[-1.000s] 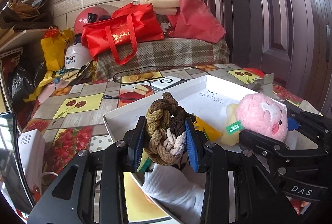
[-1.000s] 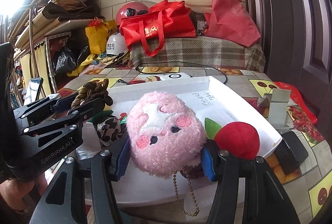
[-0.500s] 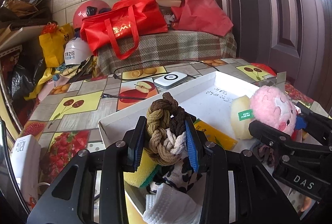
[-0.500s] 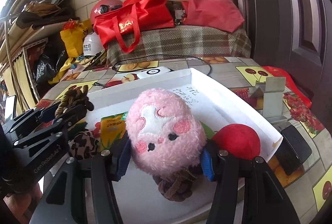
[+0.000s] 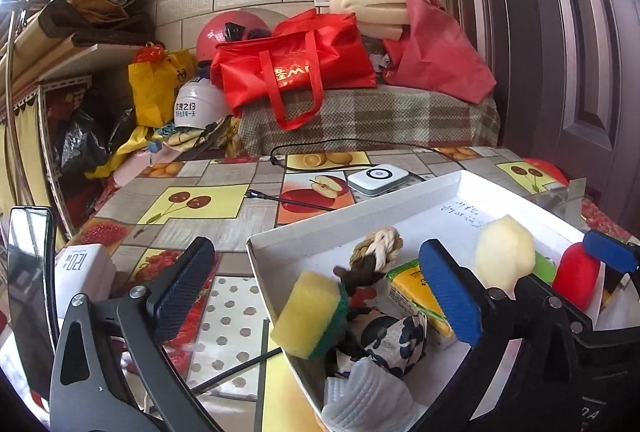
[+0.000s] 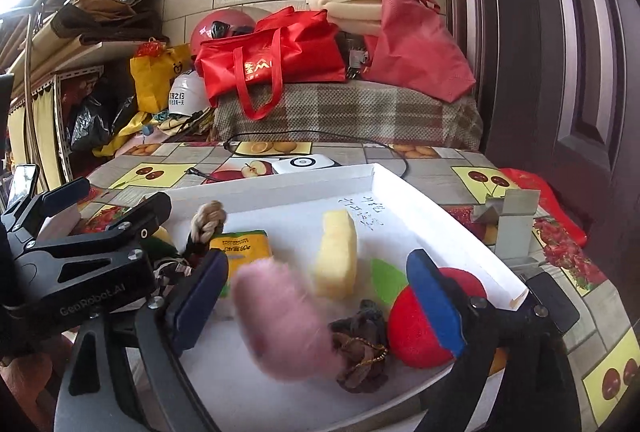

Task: Organize soft objects
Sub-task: 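Withdraw both open tools from the box toward the remaining items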

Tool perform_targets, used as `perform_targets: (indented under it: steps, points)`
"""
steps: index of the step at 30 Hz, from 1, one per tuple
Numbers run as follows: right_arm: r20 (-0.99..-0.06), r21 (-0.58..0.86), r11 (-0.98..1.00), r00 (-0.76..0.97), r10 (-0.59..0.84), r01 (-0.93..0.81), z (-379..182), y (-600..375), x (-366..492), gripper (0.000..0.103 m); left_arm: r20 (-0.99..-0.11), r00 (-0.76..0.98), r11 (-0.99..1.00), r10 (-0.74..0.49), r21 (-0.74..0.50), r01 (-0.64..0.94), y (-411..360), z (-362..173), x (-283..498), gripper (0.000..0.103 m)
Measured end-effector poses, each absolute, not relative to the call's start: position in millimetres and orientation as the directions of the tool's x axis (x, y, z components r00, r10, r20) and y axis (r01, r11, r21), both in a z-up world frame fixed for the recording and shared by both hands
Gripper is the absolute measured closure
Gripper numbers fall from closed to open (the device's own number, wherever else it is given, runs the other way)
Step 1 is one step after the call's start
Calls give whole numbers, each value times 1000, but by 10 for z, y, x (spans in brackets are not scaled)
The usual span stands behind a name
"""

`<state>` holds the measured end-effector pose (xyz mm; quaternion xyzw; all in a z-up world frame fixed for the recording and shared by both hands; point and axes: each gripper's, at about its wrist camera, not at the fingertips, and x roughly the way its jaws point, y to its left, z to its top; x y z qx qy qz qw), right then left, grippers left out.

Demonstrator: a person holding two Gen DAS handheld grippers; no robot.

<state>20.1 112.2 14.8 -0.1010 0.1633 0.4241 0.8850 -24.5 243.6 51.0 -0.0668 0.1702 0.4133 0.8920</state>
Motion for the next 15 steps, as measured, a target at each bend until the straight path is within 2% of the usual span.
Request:
perform_targets:
  steps: [3, 15]
  points:
    - [-365, -47, 625, 596, 716, -779, 149, 1115, 185, 0, -361, 601, 650, 713, 19, -760, 2445, 509, -247, 0]
    - [-306, -73, 640, 628, 716, -765, 159, 1053, 81, 0, -324, 610, 648, 723, 14, -761, 2380, 524, -306, 0]
